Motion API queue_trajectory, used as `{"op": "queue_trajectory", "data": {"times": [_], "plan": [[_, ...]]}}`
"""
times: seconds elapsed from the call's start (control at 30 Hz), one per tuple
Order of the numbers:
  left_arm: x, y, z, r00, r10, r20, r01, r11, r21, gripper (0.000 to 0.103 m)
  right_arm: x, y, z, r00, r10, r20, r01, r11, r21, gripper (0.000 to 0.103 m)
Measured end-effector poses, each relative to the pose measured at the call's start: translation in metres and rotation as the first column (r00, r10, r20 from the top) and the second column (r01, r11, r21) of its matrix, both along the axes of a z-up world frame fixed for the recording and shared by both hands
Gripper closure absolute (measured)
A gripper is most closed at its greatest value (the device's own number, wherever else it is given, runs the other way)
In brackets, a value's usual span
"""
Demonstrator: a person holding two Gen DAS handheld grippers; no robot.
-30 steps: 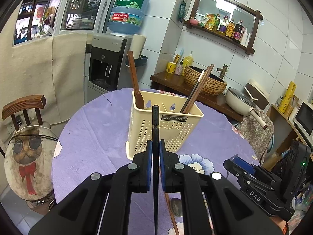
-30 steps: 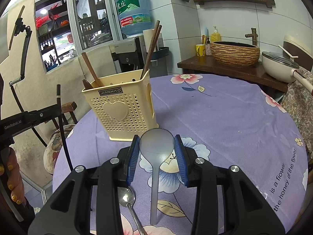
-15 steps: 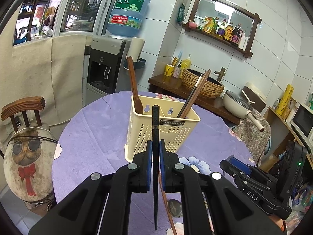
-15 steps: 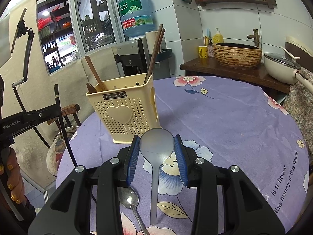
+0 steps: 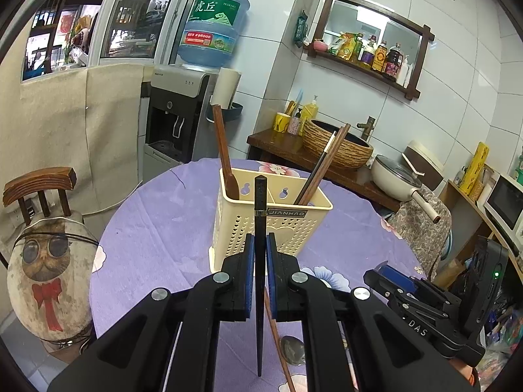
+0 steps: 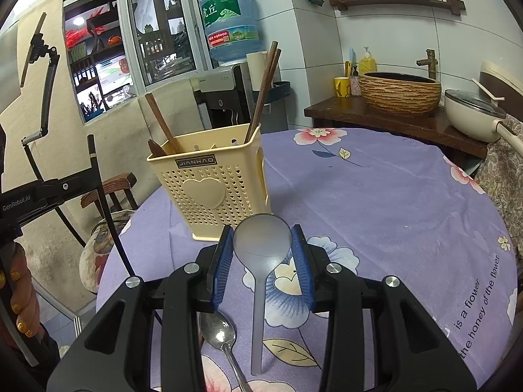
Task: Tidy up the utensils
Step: 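Lift the black chopstick and clear spoon and carry them above the caddy, then lower both items into the caddy and open both tools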
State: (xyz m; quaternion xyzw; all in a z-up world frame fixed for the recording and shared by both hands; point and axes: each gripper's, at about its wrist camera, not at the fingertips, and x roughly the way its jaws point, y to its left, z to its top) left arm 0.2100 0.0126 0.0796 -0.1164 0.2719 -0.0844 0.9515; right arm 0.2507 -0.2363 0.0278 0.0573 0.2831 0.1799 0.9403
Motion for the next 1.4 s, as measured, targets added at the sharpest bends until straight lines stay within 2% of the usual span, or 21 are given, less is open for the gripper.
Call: {"op": "queue_trajectory", "data": {"times": [0.4,0.67,0.77,0.87,1.07,1.2,1.4], "plan": [[0.000,0.001,0.018,0.999,-0.009,0.047,0.009,1.000,0.002,0.096,0.002,0.006,0.020,0.999,0.027,0.035,-0.027,1.000,0.008,0.066],[0.008,0.003,0.046,0.996,-0.050,0.076,0.051,0.999,-0.009,0.096,0.013,0.011,0.045,0.996,0.072,0.049,-0.074,0.997,0.038,0.066],[0.012,0.007,0.068,0.993,-0.058,0.106,0.060,0.998,-0.018,0.096,0.019,0.013,0.066,0.994,0.086,0.074,-0.091,0.994,0.063,0.066],[0.019,0.010,0.101,0.986,-0.050,0.162,0.055,0.998,-0.022,0.096,0.031,0.018,0.101,0.987,0.075,0.142,-0.087,0.993,0.078,0.066],[0.046,0.010,0.154,0.971,0.020,0.238,-0.018,1.000,-0.012,0.096,0.064,0.037,0.155,0.961,0.002,0.275,-0.031,0.994,0.101,0.066],[0.071,0.008,0.153,0.972,0.058,0.228,-0.060,0.998,0.001,0.096,0.090,0.054,0.161,0.946,-0.048,0.322,0.022,0.996,0.083,0.066],[0.090,0.008,0.117,0.978,0.087,0.189,-0.091,0.996,0.014,0.096,0.113,0.071,0.120,0.943,-0.072,0.324,0.059,0.997,0.049,0.066]]}}
